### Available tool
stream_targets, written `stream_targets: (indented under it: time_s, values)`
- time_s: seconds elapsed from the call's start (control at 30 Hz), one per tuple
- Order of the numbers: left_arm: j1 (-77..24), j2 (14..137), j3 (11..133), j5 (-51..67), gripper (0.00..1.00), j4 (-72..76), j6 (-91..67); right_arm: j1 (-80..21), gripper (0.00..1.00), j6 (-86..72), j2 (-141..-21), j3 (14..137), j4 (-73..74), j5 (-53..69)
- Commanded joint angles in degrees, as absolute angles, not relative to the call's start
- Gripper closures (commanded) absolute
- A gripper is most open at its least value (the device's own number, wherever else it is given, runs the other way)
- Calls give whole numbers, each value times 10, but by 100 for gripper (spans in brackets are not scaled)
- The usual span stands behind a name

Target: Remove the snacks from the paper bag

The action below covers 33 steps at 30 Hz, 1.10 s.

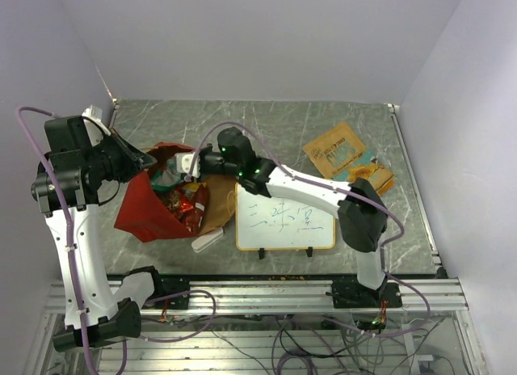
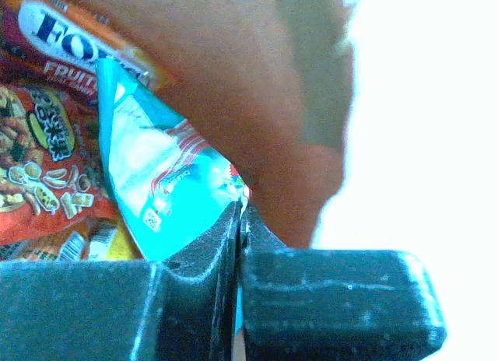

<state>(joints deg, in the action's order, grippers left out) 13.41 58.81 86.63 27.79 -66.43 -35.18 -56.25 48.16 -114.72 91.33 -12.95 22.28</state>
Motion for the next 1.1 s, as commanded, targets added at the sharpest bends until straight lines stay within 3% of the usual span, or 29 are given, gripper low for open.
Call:
stream_targets:
  time_s: [0.0,0.6,0.9,1.07]
  values:
    - [135,580,880,251,93,-635,-362,-555,100,489,-1070,926,-121,203]
    - [134,582,873,194,93,-633,-370,-518,100,480,-855,871,-29,138]
    - [134,606,870,220,93,-640,-357,-450,100,393,-786,860,24,-118]
    - [134,609,866,223,93,-640,-356,-358,100,307,-778,866,114,-224]
